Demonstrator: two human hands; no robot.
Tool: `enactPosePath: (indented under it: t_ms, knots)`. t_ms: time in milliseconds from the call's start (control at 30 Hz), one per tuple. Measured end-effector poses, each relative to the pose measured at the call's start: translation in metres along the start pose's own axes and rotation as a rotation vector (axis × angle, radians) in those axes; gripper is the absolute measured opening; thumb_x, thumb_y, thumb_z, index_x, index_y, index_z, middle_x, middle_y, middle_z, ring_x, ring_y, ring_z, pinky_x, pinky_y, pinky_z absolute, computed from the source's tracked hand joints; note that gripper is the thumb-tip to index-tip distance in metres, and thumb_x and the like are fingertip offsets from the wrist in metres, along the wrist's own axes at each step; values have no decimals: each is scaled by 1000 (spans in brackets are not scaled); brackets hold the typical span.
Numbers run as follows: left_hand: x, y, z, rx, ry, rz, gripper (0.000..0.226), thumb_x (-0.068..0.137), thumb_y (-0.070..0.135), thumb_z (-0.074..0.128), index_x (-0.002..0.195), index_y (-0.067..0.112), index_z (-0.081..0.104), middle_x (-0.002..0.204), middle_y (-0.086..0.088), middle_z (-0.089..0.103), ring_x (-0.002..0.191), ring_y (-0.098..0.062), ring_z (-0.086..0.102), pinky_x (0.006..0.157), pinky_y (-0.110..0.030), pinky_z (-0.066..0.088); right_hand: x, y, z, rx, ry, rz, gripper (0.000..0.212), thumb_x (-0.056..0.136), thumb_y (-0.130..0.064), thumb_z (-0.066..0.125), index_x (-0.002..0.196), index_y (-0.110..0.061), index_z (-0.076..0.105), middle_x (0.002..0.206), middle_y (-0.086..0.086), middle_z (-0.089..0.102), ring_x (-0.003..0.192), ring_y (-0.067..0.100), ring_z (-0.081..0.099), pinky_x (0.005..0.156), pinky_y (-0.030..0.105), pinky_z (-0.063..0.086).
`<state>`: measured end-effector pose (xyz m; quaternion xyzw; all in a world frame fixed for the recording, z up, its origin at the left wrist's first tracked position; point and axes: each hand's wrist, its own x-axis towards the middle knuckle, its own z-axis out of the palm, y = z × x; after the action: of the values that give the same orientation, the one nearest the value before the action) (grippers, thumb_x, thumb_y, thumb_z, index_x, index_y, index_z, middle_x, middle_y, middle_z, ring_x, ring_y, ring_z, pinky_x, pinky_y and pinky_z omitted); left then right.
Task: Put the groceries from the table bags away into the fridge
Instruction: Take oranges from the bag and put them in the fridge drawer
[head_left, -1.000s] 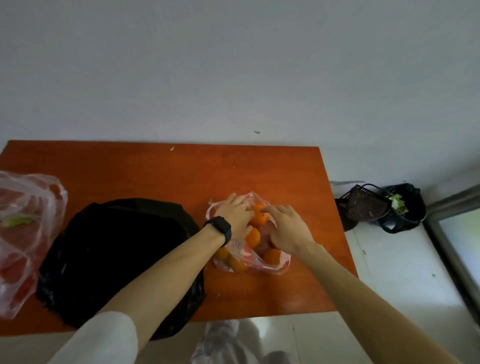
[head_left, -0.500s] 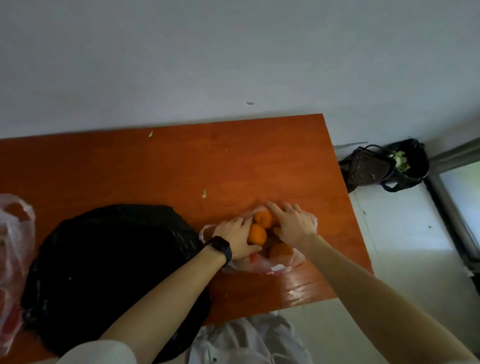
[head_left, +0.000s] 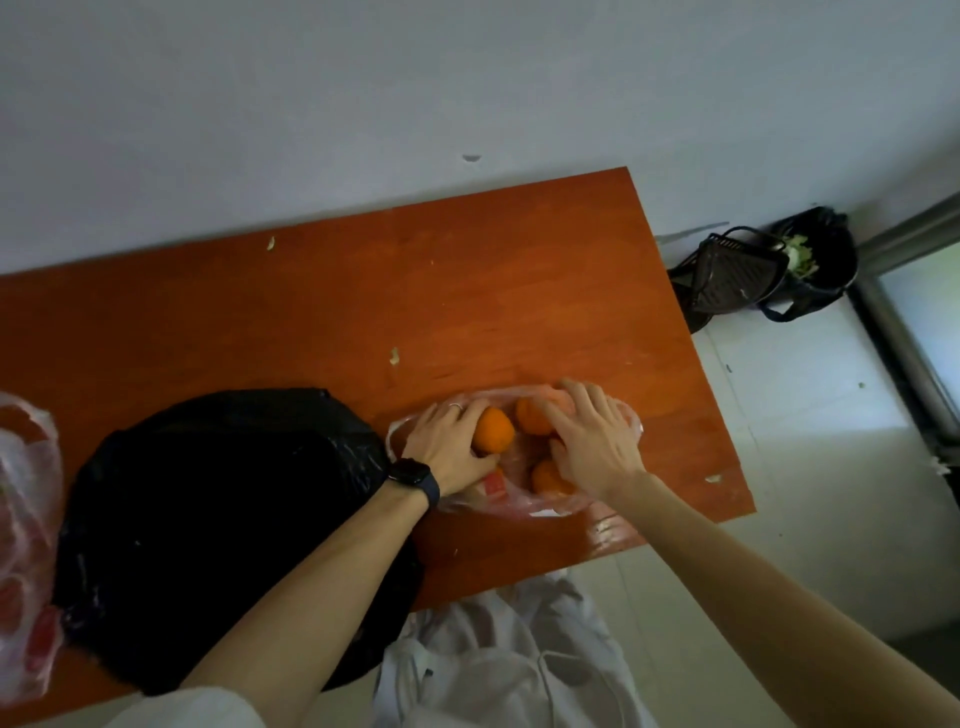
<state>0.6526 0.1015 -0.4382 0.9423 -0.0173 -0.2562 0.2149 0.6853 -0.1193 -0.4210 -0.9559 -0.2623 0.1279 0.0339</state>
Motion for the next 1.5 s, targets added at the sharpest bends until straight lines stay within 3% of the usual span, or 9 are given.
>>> enactPosePath:
  t_ms: [133,400,500,767,867,1000,1167,1367,1500]
  knots:
    - [3,9,-2,21,-58,-79,78,81,57,63,147,28,33,140,-7,49,122,-35,49,102,-43,39,12,-19,3,-97,-16,20,54,69,-20,74,121,-22,60,123,10,52,104,33,48,78,43,46]
    - [14,32,11,75,27,-44,82,79,50,72,148,27,35,145,-9,41,133,-31,39,108,-44,38,34,-17,-6,-200,-92,143,45,93,-15,56,136,-16,43,137,11,37,117,33,43,90,40,42]
    - [10,25,7,9,27,-22,79,75,57,76,142,33,43,144,-6,39,132,-30,38,106,-44,40,30,-4,-9,-134,-114,121,58,90,-35,64,143,-23,43,139,9,37,124,33,38,98,44,36]
    - [-17,25,-27,-118,165,86,75,70,67,75,133,35,54,135,1,56,142,-19,28,123,-44,3,-19,6,-50,309,-23,289,77,73,-69,71,140,-37,50,141,1,38,132,27,30,106,48,29]
    - [-26,39,-45,-282,143,89,68,70,57,82,129,36,56,137,4,53,131,-16,42,106,-33,31,-46,4,-64,629,77,467,70,74,-62,77,133,-28,59,134,-6,43,127,17,35,102,41,30]
    - [-38,61,-61,-574,127,152,62,72,40,87,127,34,58,126,14,59,113,-7,54,81,-18,43,-87,-2,-85,1202,249,578,42,77,-45,80,114,-34,63,117,-17,61,104,-2,57,83,21,40]
    - [-41,100,-79,-670,26,282,58,70,37,89,119,40,57,124,17,57,110,-2,58,80,-18,49,-135,2,-93,1565,390,699,48,76,-46,74,122,-38,61,120,-9,66,111,15,64,95,40,54]
    - [-44,178,-68,-552,-96,412,61,68,32,91,117,41,56,126,9,50,110,-12,56,85,-32,55,-202,17,-92,1785,560,784,33,99,-34,56,130,-46,56,128,-2,55,104,29,67,81,38,55]
    - [-67,246,-38,-429,-198,530,63,68,34,90,118,48,55,121,12,44,104,-9,54,85,-30,56,-275,29,-84,1881,698,829,55,73,-42,74,125,-38,58,128,9,54,95,30,65,69,31,49]
